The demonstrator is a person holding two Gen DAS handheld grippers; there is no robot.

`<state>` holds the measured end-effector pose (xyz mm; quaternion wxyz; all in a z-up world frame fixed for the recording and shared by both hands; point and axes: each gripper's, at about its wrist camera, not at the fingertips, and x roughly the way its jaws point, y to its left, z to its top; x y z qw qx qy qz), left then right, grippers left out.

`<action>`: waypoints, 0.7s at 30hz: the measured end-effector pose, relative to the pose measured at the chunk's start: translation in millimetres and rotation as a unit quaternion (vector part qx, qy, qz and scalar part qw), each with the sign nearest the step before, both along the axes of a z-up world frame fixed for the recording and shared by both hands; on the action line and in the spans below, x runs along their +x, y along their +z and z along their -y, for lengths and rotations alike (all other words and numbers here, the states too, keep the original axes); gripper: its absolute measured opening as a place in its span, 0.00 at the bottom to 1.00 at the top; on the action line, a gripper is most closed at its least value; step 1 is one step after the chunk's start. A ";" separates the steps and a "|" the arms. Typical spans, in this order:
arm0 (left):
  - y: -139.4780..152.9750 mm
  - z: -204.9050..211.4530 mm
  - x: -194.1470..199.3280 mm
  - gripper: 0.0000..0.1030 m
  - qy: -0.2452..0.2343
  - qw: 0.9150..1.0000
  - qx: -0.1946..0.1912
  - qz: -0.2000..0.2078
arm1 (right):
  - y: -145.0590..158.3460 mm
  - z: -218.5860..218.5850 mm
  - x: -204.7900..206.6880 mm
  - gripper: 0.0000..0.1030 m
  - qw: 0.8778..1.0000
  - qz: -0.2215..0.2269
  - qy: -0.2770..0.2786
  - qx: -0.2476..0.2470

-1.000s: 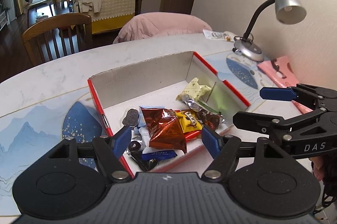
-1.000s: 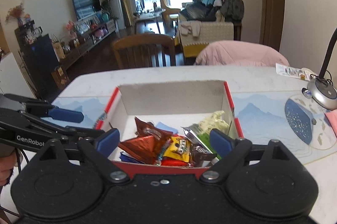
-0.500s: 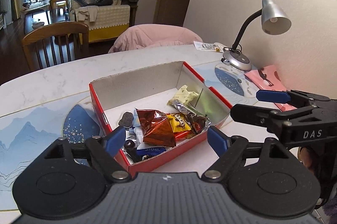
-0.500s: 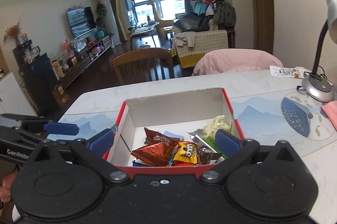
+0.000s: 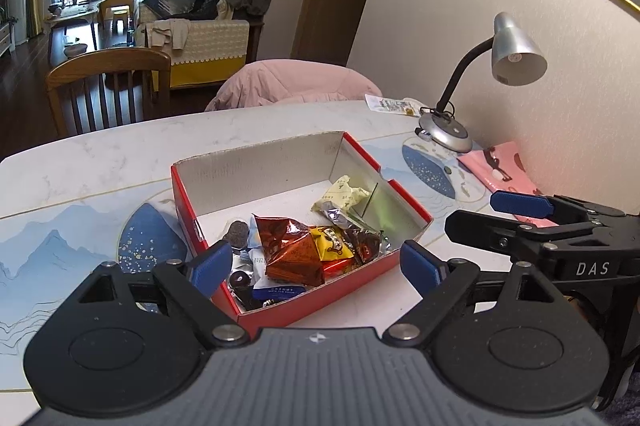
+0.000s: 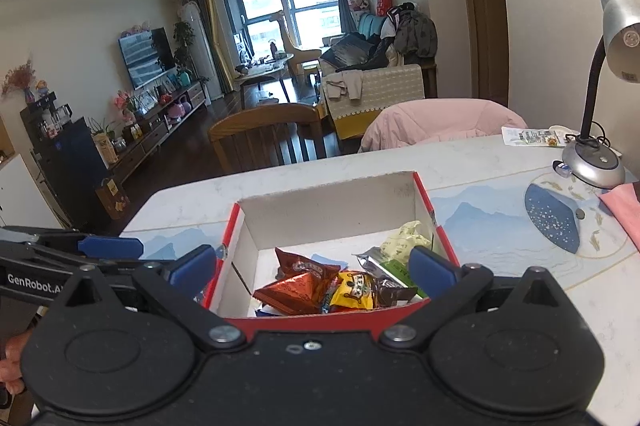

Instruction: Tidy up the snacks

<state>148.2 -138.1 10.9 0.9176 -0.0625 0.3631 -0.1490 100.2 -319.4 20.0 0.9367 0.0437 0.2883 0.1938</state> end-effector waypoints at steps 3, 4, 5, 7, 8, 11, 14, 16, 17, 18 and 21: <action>2.3 -0.4 -3.2 0.89 0.003 1.000 0.002 0.006 | 2.1 -0.1 -2.3 1.00 1.000 0.002 0.003 0.006; 2.8 -0.6 -4.0 0.89 0.003 1.000 0.002 0.007 | 2.5 -0.8 -3.3 1.00 1.000 0.004 0.003 0.005; 3.3 -0.7 -4.9 0.89 0.004 1.000 0.003 0.009 | 2.7 -1.4 -3.9 1.00 1.000 0.005 0.004 0.004; 3.5 -0.3 -6.3 0.89 0.004 1.000 0.004 0.010 | 2.8 -2.4 -5.1 1.00 1.000 0.005 0.005 0.004; 3.4 -0.5 -7.0 0.89 0.005 1.000 0.005 0.009 | 2.7 -2.8 -5.4 1.00 1.000 0.006 0.005 0.003; 4.1 -1.0 -8.8 0.89 0.007 1.000 0.005 0.010 | 2.7 -2.5 -5.5 1.00 1.000 0.006 0.005 0.004; 4.9 -1.4 -10.2 0.89 0.009 1.000 0.008 0.012 | 2.6 -2.5 -5.4 1.00 1.000 0.005 0.005 0.004; 5.4 -2.3 -10.7 0.89 0.010 1.000 0.007 0.011 | 2.1 -2.5 -5.6 1.00 1.000 0.004 0.005 0.005; 5.5 -2.5 -10.7 0.89 0.012 1.000 0.007 0.011 | 1.9 -2.6 -6.2 1.00 1.000 0.002 0.005 0.006; 5.2 -2.7 -10.8 0.89 0.013 1.000 0.007 0.011 | 1.8 -2.8 -6.6 1.00 1.000 0.002 0.005 0.006; 5.1 -3.3 -10.9 0.89 0.013 1.000 0.006 0.010 | 0.9 -2.9 -7.3 1.00 1.000 0.002 0.003 0.004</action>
